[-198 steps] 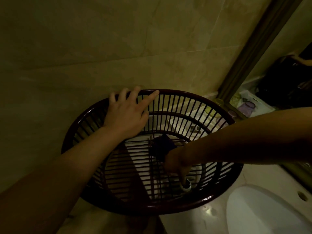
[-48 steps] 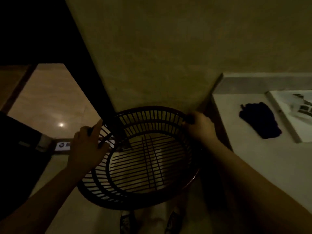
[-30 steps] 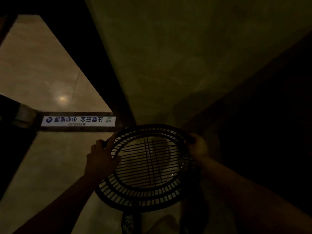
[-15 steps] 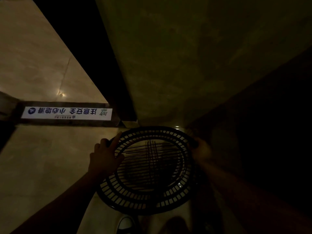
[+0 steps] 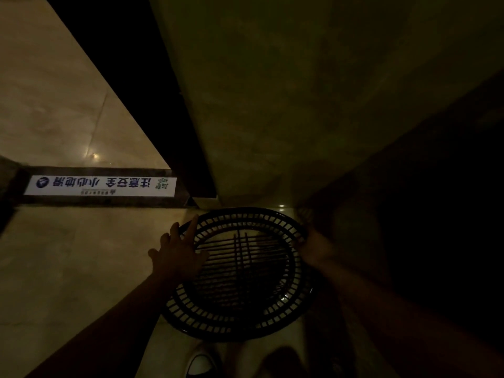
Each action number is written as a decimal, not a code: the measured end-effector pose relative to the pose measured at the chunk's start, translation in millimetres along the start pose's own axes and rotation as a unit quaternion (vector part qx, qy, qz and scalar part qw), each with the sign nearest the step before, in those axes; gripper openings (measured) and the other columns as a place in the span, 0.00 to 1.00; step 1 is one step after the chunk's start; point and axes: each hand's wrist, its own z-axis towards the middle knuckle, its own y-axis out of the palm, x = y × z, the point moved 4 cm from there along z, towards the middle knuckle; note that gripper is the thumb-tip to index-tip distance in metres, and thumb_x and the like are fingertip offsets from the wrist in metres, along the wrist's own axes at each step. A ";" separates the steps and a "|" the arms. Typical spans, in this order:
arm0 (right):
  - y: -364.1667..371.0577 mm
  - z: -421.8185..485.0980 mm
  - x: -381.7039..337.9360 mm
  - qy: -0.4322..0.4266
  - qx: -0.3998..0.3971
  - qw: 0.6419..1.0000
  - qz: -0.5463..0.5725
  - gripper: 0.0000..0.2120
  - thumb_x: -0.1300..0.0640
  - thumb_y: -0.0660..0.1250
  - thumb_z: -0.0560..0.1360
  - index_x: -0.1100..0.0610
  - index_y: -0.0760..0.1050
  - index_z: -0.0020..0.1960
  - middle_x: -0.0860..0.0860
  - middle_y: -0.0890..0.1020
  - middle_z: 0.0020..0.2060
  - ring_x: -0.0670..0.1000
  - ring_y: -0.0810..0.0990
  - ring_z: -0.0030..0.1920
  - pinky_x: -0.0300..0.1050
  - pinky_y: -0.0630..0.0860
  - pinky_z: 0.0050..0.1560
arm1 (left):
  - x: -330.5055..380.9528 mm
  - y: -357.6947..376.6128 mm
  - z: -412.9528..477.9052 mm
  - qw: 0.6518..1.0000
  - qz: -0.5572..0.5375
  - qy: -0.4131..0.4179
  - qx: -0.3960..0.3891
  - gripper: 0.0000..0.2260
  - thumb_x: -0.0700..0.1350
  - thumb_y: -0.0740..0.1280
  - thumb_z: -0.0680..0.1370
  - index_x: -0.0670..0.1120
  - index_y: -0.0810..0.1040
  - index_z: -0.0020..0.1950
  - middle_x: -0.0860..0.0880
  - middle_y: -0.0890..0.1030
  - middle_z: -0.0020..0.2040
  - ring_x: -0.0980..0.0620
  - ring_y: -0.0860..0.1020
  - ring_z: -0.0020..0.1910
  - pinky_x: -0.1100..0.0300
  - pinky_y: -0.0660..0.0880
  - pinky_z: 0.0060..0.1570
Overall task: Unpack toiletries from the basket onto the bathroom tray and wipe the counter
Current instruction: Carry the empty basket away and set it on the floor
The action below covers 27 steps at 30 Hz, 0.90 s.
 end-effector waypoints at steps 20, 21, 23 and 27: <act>-274.2 -330.8 -185.6 -0.129 0.215 0.968 0.020 0.25 0.49 0.68 0.75 0.54 0.70 0.71 0.53 0.77 0.65 0.54 0.76 0.63 0.48 0.74 0.62 | 164.2 -334.4 -269.4 0.962 0.034 0.190 0.194 0.34 0.66 0.56 0.76 0.61 0.48 0.79 0.43 0.58 0.77 0.41 0.52 0.76 0.33 0.56 0.68; -289.0 -348.7 -191.1 -0.137 0.232 0.963 0.021 0.26 0.49 0.68 0.75 0.54 0.69 0.71 0.53 0.77 0.65 0.54 0.76 0.64 0.47 0.74 0.62 | 175.5 -351.3 -285.1 0.957 0.036 0.201 0.205 0.34 0.66 0.55 0.76 0.62 0.45 0.78 0.43 0.58 0.77 0.41 0.52 0.76 0.34 0.55 0.68; -318.7 -382.1 -200.8 -0.152 0.266 0.952 0.025 0.27 0.48 0.68 0.75 0.54 0.69 0.72 0.52 0.78 0.64 0.54 0.76 0.63 0.48 0.74 0.62 | 197.1 -383.5 -316.1 0.946 0.032 0.229 0.229 0.34 0.67 0.53 0.75 0.63 0.43 0.78 0.42 0.60 0.76 0.41 0.54 0.75 0.33 0.55 0.69; -370.0 -441.7 -207.5 -0.165 0.335 0.926 0.044 0.26 0.46 0.67 0.76 0.52 0.69 0.71 0.49 0.79 0.63 0.51 0.76 0.63 0.48 0.76 0.61 | 233.5 -431.9 -368.5 0.921 0.029 0.284 0.265 0.34 0.67 0.51 0.75 0.62 0.44 0.79 0.41 0.60 0.76 0.40 0.55 0.75 0.34 0.57 0.68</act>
